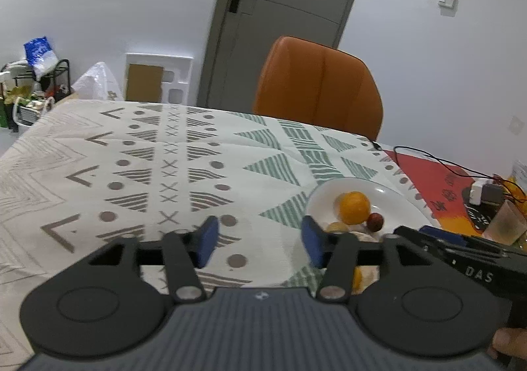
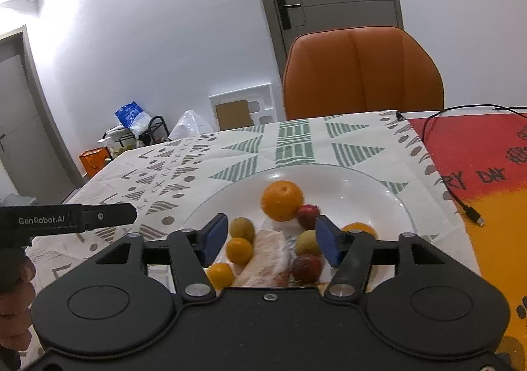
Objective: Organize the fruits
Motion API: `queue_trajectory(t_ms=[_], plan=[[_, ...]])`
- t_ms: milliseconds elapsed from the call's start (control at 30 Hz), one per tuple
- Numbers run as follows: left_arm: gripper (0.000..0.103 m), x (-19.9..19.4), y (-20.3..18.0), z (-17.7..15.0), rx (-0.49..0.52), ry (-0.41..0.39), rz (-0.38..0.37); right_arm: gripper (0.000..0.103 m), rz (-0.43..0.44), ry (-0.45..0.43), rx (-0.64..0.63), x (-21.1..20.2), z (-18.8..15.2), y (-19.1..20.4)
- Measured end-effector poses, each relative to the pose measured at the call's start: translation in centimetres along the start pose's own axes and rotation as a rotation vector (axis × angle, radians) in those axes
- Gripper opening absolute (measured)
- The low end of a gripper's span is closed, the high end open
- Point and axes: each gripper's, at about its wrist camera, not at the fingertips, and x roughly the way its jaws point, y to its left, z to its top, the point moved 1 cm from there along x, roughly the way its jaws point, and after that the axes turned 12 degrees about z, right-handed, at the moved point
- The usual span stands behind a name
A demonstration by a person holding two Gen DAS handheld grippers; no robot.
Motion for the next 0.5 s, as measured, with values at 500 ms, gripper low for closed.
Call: queue_trajectory(t_ms=[500], plan=[[0.09,-3.3,3.3,-0.4,-0.005,-0.048,0.102,0.103,0.012,-0.034,-0.021,-1.6,-0.3,3.6]])
